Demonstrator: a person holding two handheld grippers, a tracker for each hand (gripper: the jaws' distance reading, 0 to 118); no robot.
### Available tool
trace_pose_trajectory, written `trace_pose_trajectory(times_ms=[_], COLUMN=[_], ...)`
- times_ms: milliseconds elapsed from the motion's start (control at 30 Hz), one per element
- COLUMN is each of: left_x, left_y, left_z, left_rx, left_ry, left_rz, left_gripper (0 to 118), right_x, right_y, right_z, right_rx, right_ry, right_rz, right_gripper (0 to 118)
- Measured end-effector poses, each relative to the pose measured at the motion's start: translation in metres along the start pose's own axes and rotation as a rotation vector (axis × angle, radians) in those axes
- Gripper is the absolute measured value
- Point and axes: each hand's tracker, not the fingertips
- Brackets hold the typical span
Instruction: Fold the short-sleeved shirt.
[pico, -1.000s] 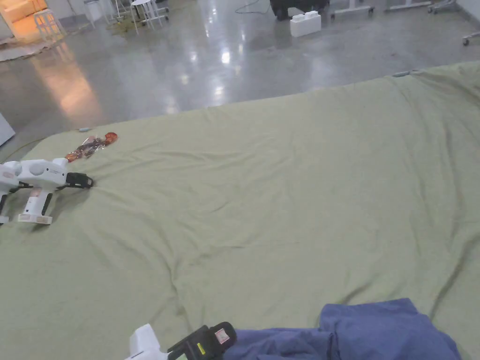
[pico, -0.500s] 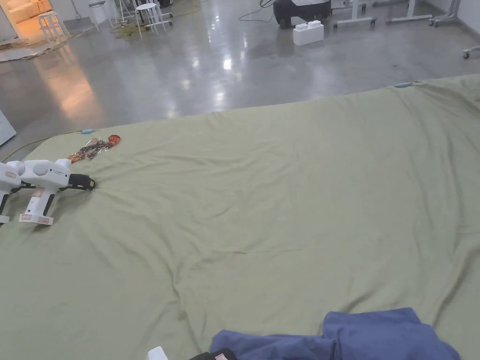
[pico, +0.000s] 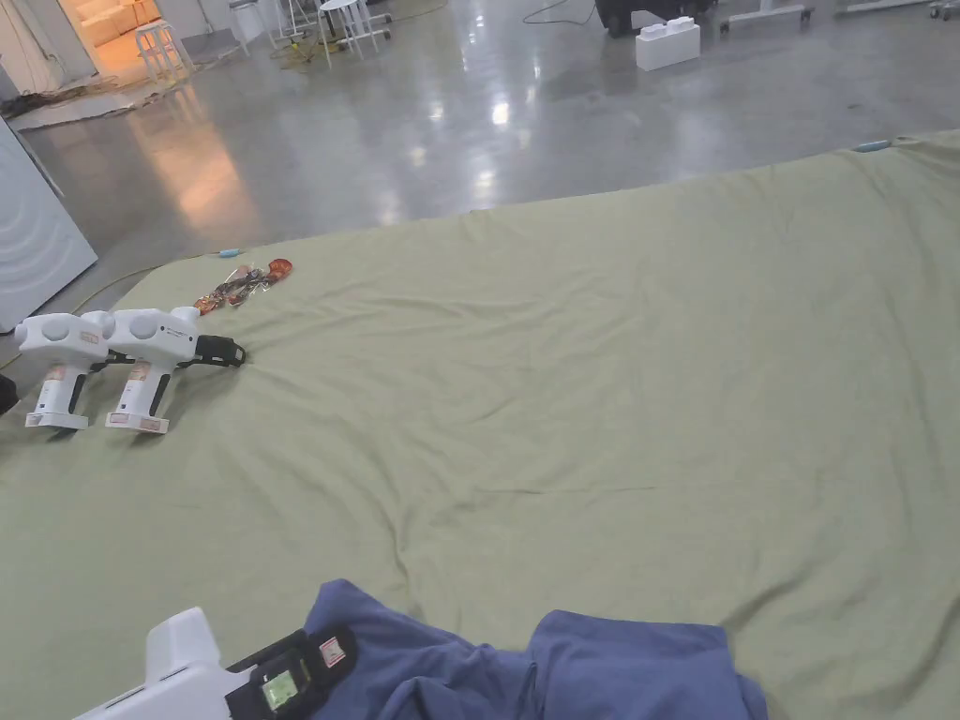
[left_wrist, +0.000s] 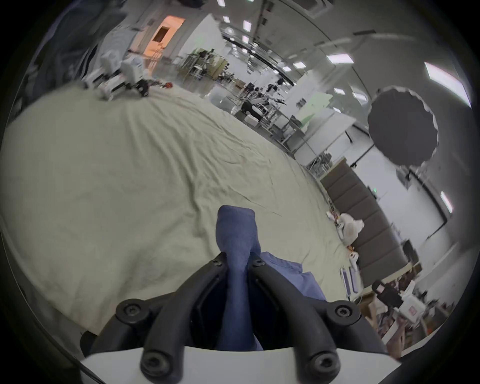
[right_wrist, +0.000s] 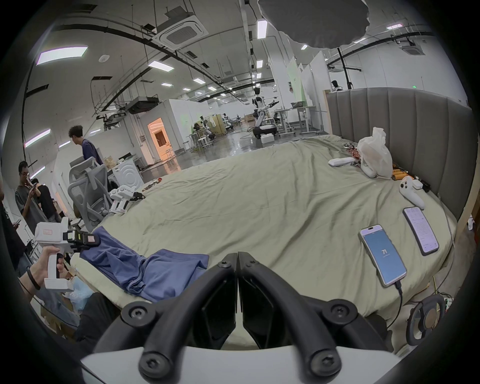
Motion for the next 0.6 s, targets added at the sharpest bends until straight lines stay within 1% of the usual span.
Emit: trace_pose_trajectory(times_ms=[33,67,133,167,200,300,367,533,567,600], left_x=[0.015,0.028,0.053,0.064,0.079,0.113,0.127,0.143,0.144,0.144], left_y=[-0.003,-0.006,-0.019,-0.026,-0.036,-0.066,-0.079,-0.092,-0.092,-0.09], left_z=[-0.007,-0.016,-0.044,-0.058,-0.076,-0.119,-0.138,-0.158,-0.158,-0.159], left_rx=[-0.006,-0.025,-0.054,-0.087,-0.133,-0.23,-0.265,-0.275,-0.266,-0.265], left_ry=[-0.017,-0.063,-0.096,-0.126,-0.147,-0.137,-0.137,-0.142,-0.138,-0.146], left_rz=[-0.023,-0.019,0.064,0.058,0.022,-0.07,-0.101,-0.101,-0.101,-0.096], left_gripper=[9,9,9,9,9,9,9,10,11,19], right_x=[-0.001,-0.002,-0.003,-0.003,-0.002,0.003,0.006,0.015,0.016,0.016], right_y=[0.0,0.0,0.0,0.0,0.0,-0.002,-0.005,-0.012,-0.013,-0.014], right_z=[0.001,0.001,0.004,0.006,0.008,0.016,0.02,0.023,0.022,0.021], right_rx=[0.001,0.002,0.006,0.008,0.011,0.017,0.021,0.023,0.019,0.015], right_ry=[0.002,0.006,0.011,0.013,0.01,-0.011,-0.029,-0.073,-0.071,-0.071], right_rz=[-0.002,-0.004,-0.004,-0.005,-0.007,-0.024,-0.037,-0.066,-0.071,-0.076], right_gripper=[0,0,0,0,0,0,0,0,0,0])
